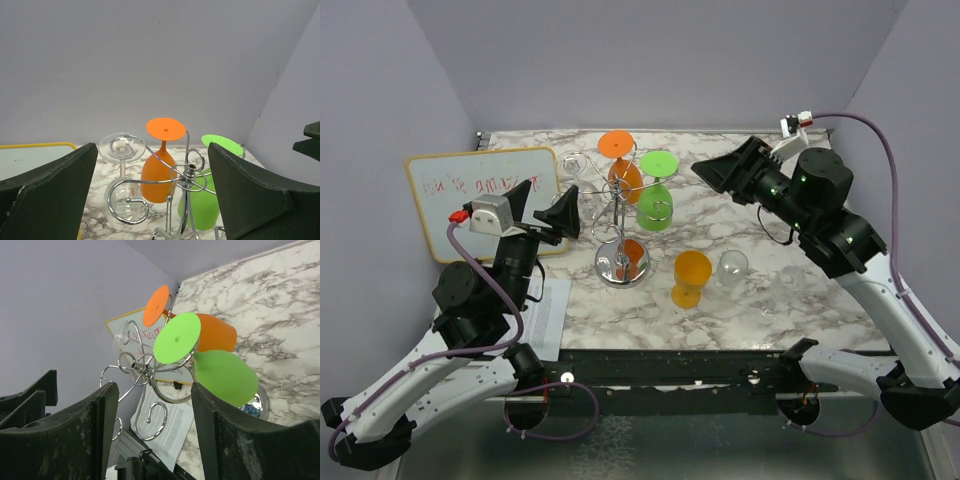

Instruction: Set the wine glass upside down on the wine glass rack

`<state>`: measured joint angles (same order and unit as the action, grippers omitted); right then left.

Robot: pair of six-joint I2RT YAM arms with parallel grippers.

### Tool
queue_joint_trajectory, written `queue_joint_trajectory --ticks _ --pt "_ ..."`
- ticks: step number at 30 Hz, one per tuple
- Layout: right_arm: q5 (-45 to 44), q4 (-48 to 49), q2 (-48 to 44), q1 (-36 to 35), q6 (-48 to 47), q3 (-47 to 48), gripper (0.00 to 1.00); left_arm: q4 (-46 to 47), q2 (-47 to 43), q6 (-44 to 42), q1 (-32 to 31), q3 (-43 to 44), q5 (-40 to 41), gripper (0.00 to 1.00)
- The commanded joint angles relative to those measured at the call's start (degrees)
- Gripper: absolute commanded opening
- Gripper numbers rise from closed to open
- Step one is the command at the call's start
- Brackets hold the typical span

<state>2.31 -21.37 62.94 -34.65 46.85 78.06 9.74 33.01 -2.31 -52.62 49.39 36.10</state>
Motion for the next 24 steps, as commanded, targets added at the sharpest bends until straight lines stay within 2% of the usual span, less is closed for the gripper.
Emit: queue_joint_trajectory --ticks 1,7,10,14,19,24 --pt "0.59 -5.56 -2.2 -0.02 -5.64 -1.01 0.65 -1.56 -0.63 1.41 -0.06 1.66 -2.62 0.92" --pt "-1.33 -9.19 -3.48 -0.04 -7.34 -1.85 0.65 -3.32 -0.74 2.09 -0.09 2.77 -3.81 0.92" --pt "-1.74 -12.87 -3.83 -0.06 -11.24 -1.86 0.65 -5.87 -0.75 2.06 -0.08 3.89 -5.67 0.92" --pt "-3.88 -19.11 -4.61 -0.05 -17.3 -2.75 0.65 -11.01 -0.65 2.1 -0.05 5.43 -9.26 0.99" --pt "-4.36 -25.64 -5.48 -0.03 -23.1 -6.95 0.65 -18.6 -1.22 2.12 -0.05 6.59 -12.4 0.99" --pt "-3.97 -24.32 -4.34 -0.06 -25.59 -14.15 0.56 -19.97 -3.59 2.11 -0.11 5.52 -14.22 0.99"
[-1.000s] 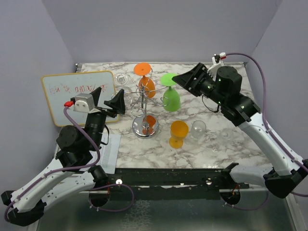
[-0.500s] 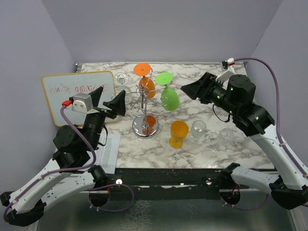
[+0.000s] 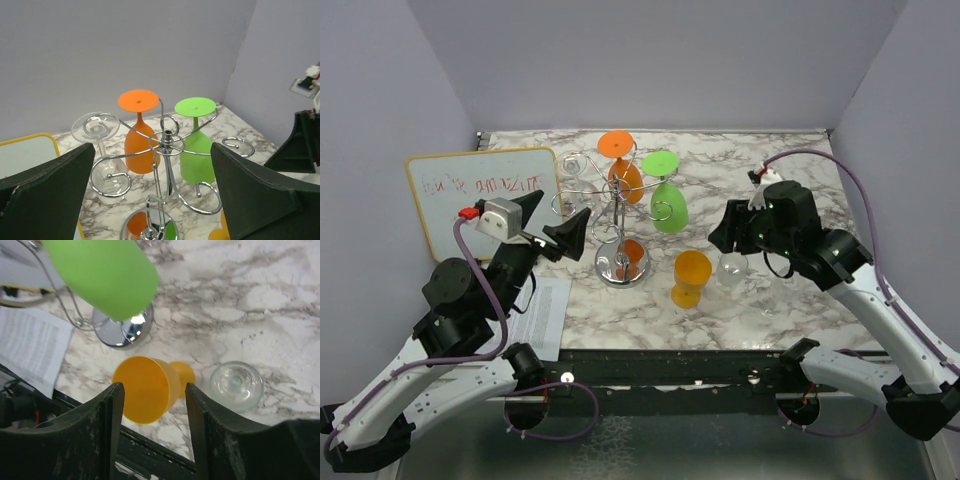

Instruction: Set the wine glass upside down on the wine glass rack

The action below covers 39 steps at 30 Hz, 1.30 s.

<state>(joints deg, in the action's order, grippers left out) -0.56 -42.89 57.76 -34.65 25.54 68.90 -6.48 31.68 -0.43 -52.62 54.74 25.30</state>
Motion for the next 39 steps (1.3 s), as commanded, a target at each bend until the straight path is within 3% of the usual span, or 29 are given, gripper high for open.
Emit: queue_joint_trajectory --ticks 1,8,12,18,22,23,31,39 --pt "-0.06 -1.69 1.2 -0.07 -4.68 -6.24 0.56 -3.53 -2.59 0.25 -0.04 0.07 -3.43 0.99" --pt "5.79 2.35 4.44 -0.06 -5.1 -10.81 0.55 -0.63 -4.21 0.21 -0.04 -0.55 -3.13 0.99" --pt "7.5 3.73 6.53 -0.06 -4.54 -12.72 0.47 -0.53 -3.12 0.24 -0.06 0.01 -3.81 0.99" --pt "8.85 4.97 10.17 -0.16 -4.63 -12.45 0.31 1.99 -2.77 2.11 -0.04 -1.05 -3.91 0.99" --pt "7.78 5.7 10.87 -0.22 -4.8 -11.19 0.05 2.01 -1.64 2.85 -0.05 -0.13 -3.93 0.99" --pt "6.93 5.55 10.93 -0.16 -4.68 -11.05 0.01 1.97 -1.27 3.53 -0.08 0.35 -3.9 0.99" --pt "-9.17 3.11 7.43 -0.2 -2.4 -8.42 0.01 3.96 0.63 13.46 -0.08 4.67 -6.45 0.99" --pt "-26.76 12.53 -4.63 -0.12 0.97 -11.1 0.01 9.5 6.34 21.65 -0.07 6.92 -7.63 0.99"
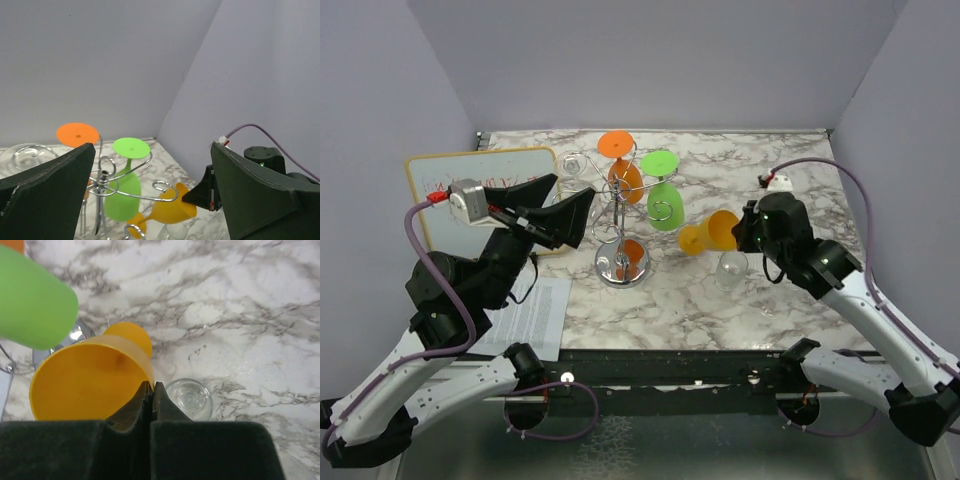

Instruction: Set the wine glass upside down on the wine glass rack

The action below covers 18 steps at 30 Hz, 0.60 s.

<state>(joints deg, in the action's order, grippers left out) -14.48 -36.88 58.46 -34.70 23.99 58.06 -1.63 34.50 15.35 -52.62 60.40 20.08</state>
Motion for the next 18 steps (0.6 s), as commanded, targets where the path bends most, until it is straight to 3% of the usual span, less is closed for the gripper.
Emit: queue_joint_trajectory --ticks 1,6,9,18 --pt "-15.27 7.74 -6.75 -0.03 3.03 -0.72 0.01 5.71 4.51 7.22 -0.08 1.37 -2.52 0.99" --pt "-29.65 13.98 -15.15 -0.08 6.95 -3.91 0.01 12.4 9.19 12.79 -0.03 1.02 -6.35 0.99" --pt "-33.46 19.6 -20.22 -0.05 8.3 -6.46 0.01 15.87 11.83 14.92 -0.03 1.33 -8.69 0.99" --pt "-20.39 46.42 -30.72 -0.03 8.75 -14.22 0.01 20.54 20.83 26.69 -0.04 4.82 -13.81 0.99"
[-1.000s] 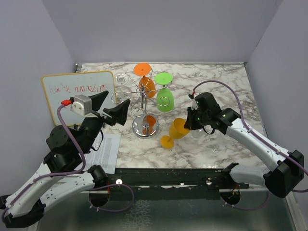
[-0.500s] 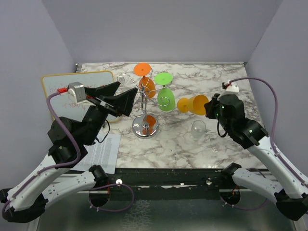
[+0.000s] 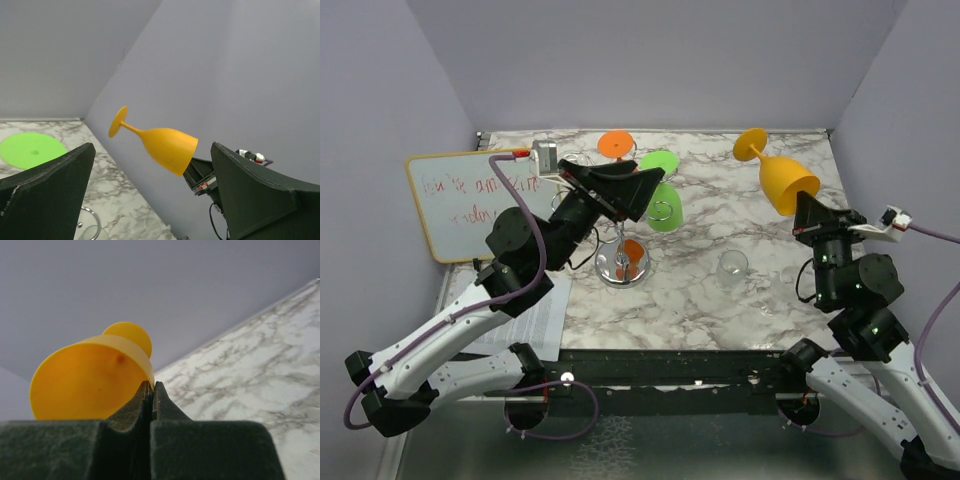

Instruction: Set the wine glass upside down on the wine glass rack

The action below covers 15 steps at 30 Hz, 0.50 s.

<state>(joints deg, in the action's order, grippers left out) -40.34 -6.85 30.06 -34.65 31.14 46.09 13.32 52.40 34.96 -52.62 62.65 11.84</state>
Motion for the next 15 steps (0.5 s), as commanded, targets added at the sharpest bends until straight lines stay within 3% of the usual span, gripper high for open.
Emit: queue_joint_trajectory --ticks 1,10,15 --pt "7.08 18.78 -2.86 -0.16 1.78 -2.82 0.01 6.91 4.11 7.71 -0.09 3.21 -7.39 0.99" --pt "23.28 37.99 -0.77 -0.1 5.17 -5.61 0.01 12.97 15.01 17.79 -0.11 11.41 -17.51 0.99" --pt "29.56 43.6 2.08 -0.09 7.57 -6.42 0.01 16.91 17.66 20.93 -0.2 10.45 -19.06 0.96"
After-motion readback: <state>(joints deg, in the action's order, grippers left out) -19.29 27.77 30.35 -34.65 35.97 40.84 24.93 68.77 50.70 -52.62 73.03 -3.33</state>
